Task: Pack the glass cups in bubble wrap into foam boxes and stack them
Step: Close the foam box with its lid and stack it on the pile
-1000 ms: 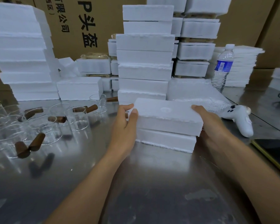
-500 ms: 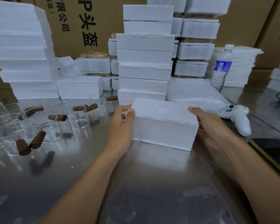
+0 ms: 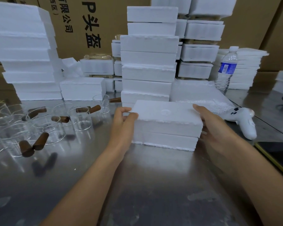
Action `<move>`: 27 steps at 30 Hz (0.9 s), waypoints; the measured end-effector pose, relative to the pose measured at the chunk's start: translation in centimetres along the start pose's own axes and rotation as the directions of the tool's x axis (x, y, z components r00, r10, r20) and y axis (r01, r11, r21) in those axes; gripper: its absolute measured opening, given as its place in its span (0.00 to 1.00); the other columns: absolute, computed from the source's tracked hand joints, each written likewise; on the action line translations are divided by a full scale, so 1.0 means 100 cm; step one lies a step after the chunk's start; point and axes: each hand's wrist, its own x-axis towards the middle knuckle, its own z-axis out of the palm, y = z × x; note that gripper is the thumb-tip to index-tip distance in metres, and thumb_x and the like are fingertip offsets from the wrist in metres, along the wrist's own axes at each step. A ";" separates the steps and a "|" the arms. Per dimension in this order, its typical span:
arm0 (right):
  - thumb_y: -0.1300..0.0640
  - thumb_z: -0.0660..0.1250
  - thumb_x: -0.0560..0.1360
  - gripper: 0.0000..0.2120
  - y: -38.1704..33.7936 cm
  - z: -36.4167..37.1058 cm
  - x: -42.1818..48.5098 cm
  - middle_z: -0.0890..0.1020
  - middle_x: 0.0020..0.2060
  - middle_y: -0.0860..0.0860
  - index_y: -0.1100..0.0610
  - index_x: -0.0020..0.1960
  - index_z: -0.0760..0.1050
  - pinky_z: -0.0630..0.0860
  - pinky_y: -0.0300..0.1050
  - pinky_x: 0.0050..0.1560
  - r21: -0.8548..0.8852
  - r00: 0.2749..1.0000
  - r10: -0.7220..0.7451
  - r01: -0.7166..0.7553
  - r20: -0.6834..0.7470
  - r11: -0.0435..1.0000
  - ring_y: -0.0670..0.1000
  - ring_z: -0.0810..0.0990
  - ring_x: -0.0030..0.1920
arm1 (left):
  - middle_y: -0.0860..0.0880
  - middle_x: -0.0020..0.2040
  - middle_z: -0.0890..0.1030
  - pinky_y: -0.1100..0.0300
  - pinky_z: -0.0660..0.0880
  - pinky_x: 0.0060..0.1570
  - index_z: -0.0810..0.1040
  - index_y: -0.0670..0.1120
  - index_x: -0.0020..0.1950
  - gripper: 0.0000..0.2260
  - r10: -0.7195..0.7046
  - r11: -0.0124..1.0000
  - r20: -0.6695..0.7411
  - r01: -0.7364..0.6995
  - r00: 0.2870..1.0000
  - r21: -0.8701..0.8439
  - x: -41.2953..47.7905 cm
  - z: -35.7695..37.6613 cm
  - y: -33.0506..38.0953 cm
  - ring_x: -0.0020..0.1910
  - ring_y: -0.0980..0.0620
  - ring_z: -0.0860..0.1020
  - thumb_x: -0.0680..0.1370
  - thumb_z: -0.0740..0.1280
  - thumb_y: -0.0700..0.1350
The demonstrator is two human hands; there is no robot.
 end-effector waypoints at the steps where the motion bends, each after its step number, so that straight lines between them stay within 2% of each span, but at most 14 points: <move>1: 0.49 0.67 0.74 0.11 -0.002 0.000 -0.002 0.77 0.23 0.44 0.53 0.35 0.75 0.68 0.41 0.33 0.030 1.000 0.010 -0.011 0.027 0.999 0.42 0.75 0.22 | 0.48 0.58 0.76 0.60 0.71 0.50 0.71 0.53 0.60 0.14 -0.050 0.999 0.005 0.050 0.999 -0.014 0.001 -0.001 0.002 0.53 0.50 0.76 0.75 0.65 0.49; 3: 0.55 0.66 0.74 0.10 -0.005 0.000 -0.005 0.74 0.20 0.44 0.54 0.35 0.72 0.67 0.37 0.26 0.046 0.997 0.041 -0.045 0.071 0.998 0.41 0.71 0.19 | 0.45 0.62 0.75 0.49 0.70 0.59 0.72 0.50 0.63 0.26 -0.151 0.987 0.018 0.151 0.988 -0.046 0.003 -0.002 0.005 0.59 0.44 0.74 0.66 0.66 0.54; 5: 0.57 0.66 0.74 0.04 -0.006 0.002 -0.007 0.76 0.25 0.47 0.56 0.41 0.74 0.70 0.37 0.26 0.011 0.993 0.077 -0.079 0.089 0.997 0.43 0.74 0.23 | 0.44 0.53 0.75 0.49 0.68 0.56 0.77 0.48 0.54 0.26 -0.219 0.970 0.074 0.225 0.973 -0.087 0.002 -0.004 0.007 0.49 0.44 0.75 0.58 0.66 0.56; 6: 0.56 0.66 0.73 0.03 -0.006 0.003 -0.007 0.78 0.29 0.48 0.56 0.45 0.75 0.72 0.39 0.31 -0.006 0.992 0.098 -0.098 0.078 0.995 0.46 0.76 0.28 | 0.46 0.50 0.75 0.51 0.68 0.53 0.77 0.49 0.49 0.23 -0.234 0.966 0.099 0.243 0.967 -0.091 0.001 -0.005 0.008 0.45 0.47 0.73 0.56 0.66 0.56; 8: 0.54 0.67 0.72 0.07 -0.004 0.005 -0.006 0.78 0.36 0.51 0.56 0.48 0.75 0.72 0.42 0.39 -0.025 0.989 0.134 -0.133 0.057 0.991 0.49 0.76 0.35 | 0.50 0.50 0.78 0.51 0.69 0.55 0.77 0.51 0.47 0.20 -0.229 0.970 0.099 0.236 0.968 -0.062 0.002 -0.005 0.006 0.48 0.49 0.75 0.58 0.67 0.57; 11: 0.53 0.67 0.72 0.07 -0.002 0.009 -0.008 0.80 0.37 0.52 0.55 0.46 0.76 0.73 0.43 0.40 -0.024 0.990 0.133 -0.132 0.039 0.991 0.51 0.77 0.36 | 0.49 0.59 0.79 0.48 0.70 0.62 0.75 0.51 0.60 0.25 -0.197 0.980 0.065 0.198 0.978 -0.018 0.003 -0.002 0.001 0.58 0.47 0.76 0.66 0.68 0.58; 13: 0.51 0.67 0.72 0.08 0.000 0.012 -0.009 0.81 0.38 0.52 0.55 0.46 0.76 0.74 0.44 0.46 0.004 0.992 0.115 -0.115 0.055 0.993 0.52 0.78 0.39 | 0.50 0.61 0.76 0.51 0.70 0.60 0.70 0.50 0.67 0.23 -0.167 0.985 0.019 0.167 0.986 -0.031 0.003 0.000 -0.003 0.59 0.48 0.75 0.74 0.66 0.55; 15: 0.50 0.68 0.71 0.10 0.001 0.014 -0.011 0.82 0.41 0.52 0.54 0.48 0.77 0.74 0.47 0.53 0.046 0.990 0.096 -0.101 0.102 0.994 0.53 0.80 0.43 | 0.54 0.57 0.76 0.54 0.68 0.55 0.67 0.50 0.68 0.21 -0.098 0.994 -0.034 0.096 0.995 -0.060 0.000 0.000 -0.004 0.55 0.53 0.75 0.77 0.63 0.53; 17: 0.47 0.71 0.67 0.15 0.000 0.015 -0.013 0.84 0.44 0.50 0.52 0.51 0.78 0.76 0.49 0.55 0.090 0.983 0.079 -0.094 0.166 0.991 0.52 0.82 0.47 | 0.58 0.57 0.75 0.54 0.68 0.58 0.64 0.52 0.71 0.24 -0.052 0.994 -0.059 0.046 0.997 -0.095 -0.003 -0.001 -0.002 0.56 0.56 0.74 0.76 0.64 0.54; 19: 0.45 0.71 0.60 0.23 -0.004 0.016 -0.016 0.85 0.44 0.48 0.50 0.54 0.77 0.79 0.47 0.48 0.116 0.973 0.043 -0.070 0.227 0.991 0.49 0.83 0.45 | 0.53 0.66 0.73 0.47 0.68 0.66 0.64 0.54 0.72 0.32 -0.051 0.987 -0.065 0.040 0.997 -0.155 -0.005 -0.003 0.002 0.64 0.50 0.73 0.69 0.65 0.58; 21: 0.45 0.71 0.58 0.26 -0.006 0.016 -0.019 0.84 0.44 0.47 0.50 0.56 0.76 0.80 0.46 0.43 0.118 0.970 -0.015 -0.014 0.242 0.993 0.47 0.83 0.41 | 0.49 0.68 0.73 0.42 0.67 0.67 0.66 0.53 0.71 0.35 -0.039 0.973 -0.076 0.020 0.996 -0.230 -0.004 -0.006 0.005 0.66 0.46 0.72 0.65 0.65 0.59; 24: 0.42 0.70 0.57 0.32 -0.010 0.016 -0.020 0.83 0.49 0.49 0.50 0.59 0.74 0.78 0.49 0.52 0.051 0.980 -0.085 0.077 0.178 0.996 0.48 0.82 0.45 | 0.50 0.64 0.77 0.46 0.69 0.65 0.72 0.53 0.67 0.31 0.000 0.954 -0.034 -0.010 0.999 -0.300 -0.003 -0.006 0.004 0.64 0.48 0.75 0.64 0.66 0.58; 27: 0.37 0.69 0.53 0.38 -0.019 0.014 -0.020 0.81 0.53 0.49 0.51 0.60 0.72 0.76 0.50 0.55 -0.029 0.985 -0.108 0.113 0.136 0.993 0.50 0.81 0.49 | 0.53 0.58 0.82 0.53 0.72 0.59 0.76 0.54 0.63 0.25 0.047 0.933 0.020 -0.037 0.999 -0.359 -0.003 -0.005 0.004 0.59 0.51 0.78 0.66 0.67 0.56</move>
